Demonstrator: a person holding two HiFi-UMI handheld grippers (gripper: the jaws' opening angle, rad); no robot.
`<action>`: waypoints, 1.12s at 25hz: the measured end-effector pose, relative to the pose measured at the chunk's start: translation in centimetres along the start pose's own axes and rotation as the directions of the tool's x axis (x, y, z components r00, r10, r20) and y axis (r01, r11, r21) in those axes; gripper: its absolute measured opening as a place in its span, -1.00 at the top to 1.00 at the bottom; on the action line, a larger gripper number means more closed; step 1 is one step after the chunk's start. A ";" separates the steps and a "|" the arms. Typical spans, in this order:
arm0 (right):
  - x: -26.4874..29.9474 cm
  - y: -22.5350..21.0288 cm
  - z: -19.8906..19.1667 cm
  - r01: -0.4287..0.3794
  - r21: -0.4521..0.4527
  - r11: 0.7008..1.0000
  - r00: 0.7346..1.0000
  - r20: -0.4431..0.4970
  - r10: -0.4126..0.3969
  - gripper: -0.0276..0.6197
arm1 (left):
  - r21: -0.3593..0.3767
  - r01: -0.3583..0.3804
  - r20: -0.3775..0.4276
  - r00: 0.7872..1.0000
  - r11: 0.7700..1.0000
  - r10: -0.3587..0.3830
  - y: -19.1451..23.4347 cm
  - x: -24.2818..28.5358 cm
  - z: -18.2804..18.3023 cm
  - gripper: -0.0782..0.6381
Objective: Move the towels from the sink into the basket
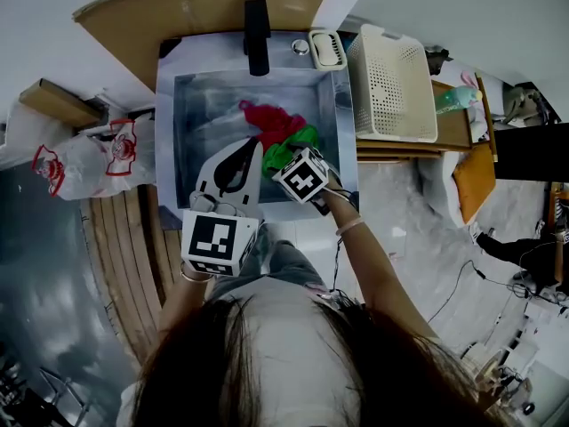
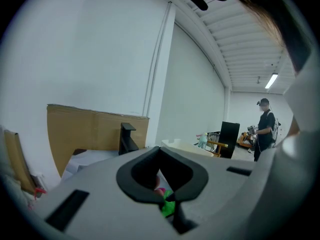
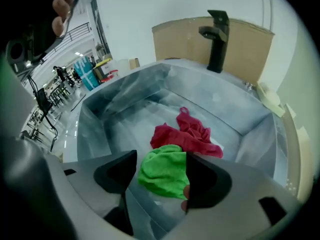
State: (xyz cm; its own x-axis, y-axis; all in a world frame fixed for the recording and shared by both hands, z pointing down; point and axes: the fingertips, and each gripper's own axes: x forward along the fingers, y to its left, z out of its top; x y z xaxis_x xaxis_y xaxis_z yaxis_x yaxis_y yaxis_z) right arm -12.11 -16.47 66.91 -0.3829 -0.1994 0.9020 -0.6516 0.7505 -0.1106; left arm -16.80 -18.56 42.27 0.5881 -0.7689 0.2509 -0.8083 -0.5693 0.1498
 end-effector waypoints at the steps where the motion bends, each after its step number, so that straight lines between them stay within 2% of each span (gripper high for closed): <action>1: 0.5 -0.2 -0.1 -0.009 0.010 1.000 1.000 -0.012 0.009 -0.03 | -0.002 0.000 -0.004 1.000 1.000 0.000 0.1 0.1 -0.1 0.77; 7: 3.1 -1.1 -0.9 -0.025 0.030 0.999 0.997 -0.071 0.027 -0.08 | -0.014 -0.003 -0.018 1.000 1.000 0.003 0.5 0.6 -0.8 0.77; 12: 5.1 -1.4 -1.7 -0.029 0.082 0.996 0.991 -0.130 0.039 -0.08 | -0.021 -0.009 -0.036 0.999 1.000 0.008 0.9 0.9 -1.5 0.77; 15: 5.8 -1.7 -2.2 -0.022 0.074 0.997 0.986 -0.161 0.034 -0.05 | -0.025 -0.012 -0.041 0.999 1.000 0.011 1.1 1.0 -1.6 0.77; 17: 6.0 -2.0 -2.1 -0.015 0.091 0.996 0.988 -0.151 0.029 0.04 | -0.026 -0.014 -0.040 0.999 1.000 0.013 1.3 1.1 -1.5 0.77; 21: 5.6 -2.7 -1.9 0.008 0.120 0.993 0.992 -0.123 0.006 0.47 | -0.031 -0.015 -0.034 0.999 0.999 0.014 1.5 1.1 -1.3 0.77; 28: 3.6 -2.7 -1.7 0.033 0.098 0.995 0.997 -0.073 -0.026 0.64 | -0.034 0.004 -0.036 0.999 0.999 -0.005 0.9 1.1 -1.3 0.77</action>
State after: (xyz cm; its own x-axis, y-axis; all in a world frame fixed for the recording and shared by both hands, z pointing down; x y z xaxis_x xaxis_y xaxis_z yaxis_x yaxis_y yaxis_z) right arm -10.65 -18.20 71.19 -0.3170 -0.1717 0.9327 -0.7249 0.6781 -0.1215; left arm -16.92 -19.59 43.93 0.5905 -0.7554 0.2842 -0.8068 -0.5619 0.1827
